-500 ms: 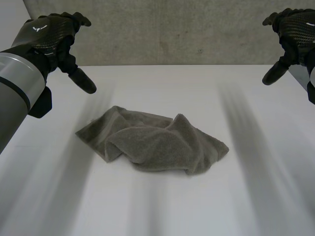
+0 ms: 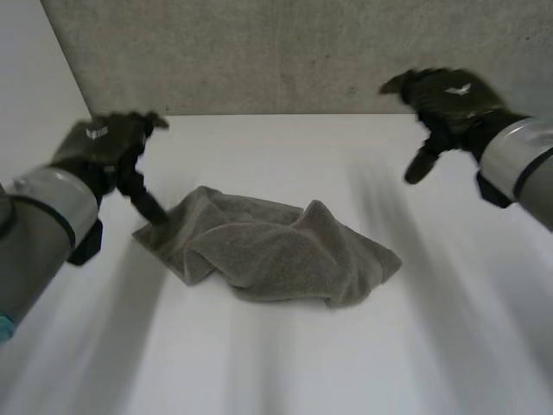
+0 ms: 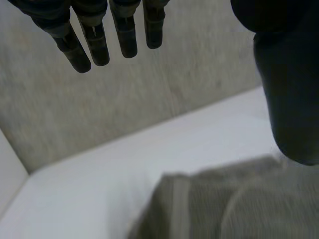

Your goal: Fold the towel.

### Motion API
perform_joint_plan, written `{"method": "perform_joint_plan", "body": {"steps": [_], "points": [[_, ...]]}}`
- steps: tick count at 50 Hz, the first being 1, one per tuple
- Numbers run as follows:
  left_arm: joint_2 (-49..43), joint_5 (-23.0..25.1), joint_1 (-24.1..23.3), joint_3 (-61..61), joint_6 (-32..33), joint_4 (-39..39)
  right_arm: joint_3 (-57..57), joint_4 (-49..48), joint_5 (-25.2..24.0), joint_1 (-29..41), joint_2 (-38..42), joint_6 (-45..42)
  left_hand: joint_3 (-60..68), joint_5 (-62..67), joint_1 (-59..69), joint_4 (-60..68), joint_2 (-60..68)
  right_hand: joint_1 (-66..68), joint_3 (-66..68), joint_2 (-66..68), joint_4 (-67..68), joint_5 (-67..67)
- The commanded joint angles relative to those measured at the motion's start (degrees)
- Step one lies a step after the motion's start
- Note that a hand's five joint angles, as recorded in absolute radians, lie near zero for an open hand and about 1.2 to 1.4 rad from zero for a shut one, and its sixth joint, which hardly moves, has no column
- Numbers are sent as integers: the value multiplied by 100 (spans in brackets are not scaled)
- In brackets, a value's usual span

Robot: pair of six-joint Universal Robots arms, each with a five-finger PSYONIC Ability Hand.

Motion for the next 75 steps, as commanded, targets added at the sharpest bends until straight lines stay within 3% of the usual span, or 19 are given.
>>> {"method": "perform_joint_plan", "body": {"steps": [1,8,22,24,25,26,27,28,30,32,38,43,46,54,56,57,59,65,75], "points": [[-468,444,157,-653,-17,135,-786,275,-685,656,1255,-323,-379,-1241,-507,-490,-468,-301,-407,-427,-450,-309],[-1216,691,96,-891,-62,513,-2058,898,-659,1059,2835,-1139,-346,-1207,-473,-456,-435,-301,-407,-427,-450,-309],[-2183,665,52,-803,-18,1296,-3080,996,-193,1227,4226,-1844,125,-736,-2,15,36,1356,1250,1229,1207,1348],[-2166,665,52,-759,-35,1357,-3150,996,-131,1227,4349,-2019,1914,1053,1787,1803,1825,3113,3006,2986,2963,3105],[-2165,665,52,-759,-35,1357,-3151,996,-131,1227,4349,-2019,1925,1064,1798,1814,1836,3123,3016,2996,2973,3115],[-2131,665,52,-715,-53,1392,-3168,996,-122,1227,4367,-2098,3324,2463,3197,3213,3235,4371,4265,4245,4222,4364],[-2130,665,52,-715,-53,1392,-3194,987,-105,1227,4367,-2151,3338,2477,3211,3227,3249,5583,5477,5456,5434,5575],[-2087,665,52,-645,-61,1471,-3194,987,-105,1227,4367,-2151,4937,4076,4810,4826,4848,5595,5489,5468,5446,5587],[-2042,665,43,-548,-44,1559,-3247,970,-96,1218,4376,-2186,5542,4680,5414,5431,5453,6699,6593,6573,6550,6691],[-1937,639,-18,-251,17,1629,-3466,926,-18,1218,4376,-2213,6594,5732,6466,6483,6505,6699,6593,6573,6550,6691],[-1867,639,-115,410,18,1612,-4047,803,308,1227,4279,-2142,6599,5738,6472,6488,6510,6699,6593,6573,6550,6691],[-1831,630,-132,1377,9,1594,-4224,-819,773,1166,3570,-1477,6599,5738,6472,6488,6510,6699,6593,6573,6550,6691],[-1831,559,-132,1816,18,1515,-3906,-1113,836,1139,3207,-1299,6599,5738,6472,6488,6510,6699,6593,6573,6550,6691],[-1823,507,-440,1157,18,610,-2412,-1105,326,946,2837,-1132,6599,5738,6472,6488,6510,6049,5943,5923,5900,6041],[-1735,524,-545,536,18,592,-2045,-834,186,893,2872,-1132,6599,5738,6472,6488,6510,2083,1977,1956,1934,2075],[-1735,524,-545,533,18,592,-2043,-832,185,893,2873,-1132,6599,5738,6472,6488,6510,2063,1957,1936,1914,2055],[-1481,551,-563,-44,18,610,-1964,-526,159,893,2986,-1132,6599,5738,6472,6488,6510,183,77,56,34,175],[-953,621,-721,-847,26,619,-2017,-234,71,893,3163,-1123,6599,5738,6472,6488,6510,162,56,35,13,154],[356,797,-853,-2278,438,970,-2482,503,-1229,981,3803,-1070,6599,5738,6472,6488,6510,246,140,119,97,238]]}}
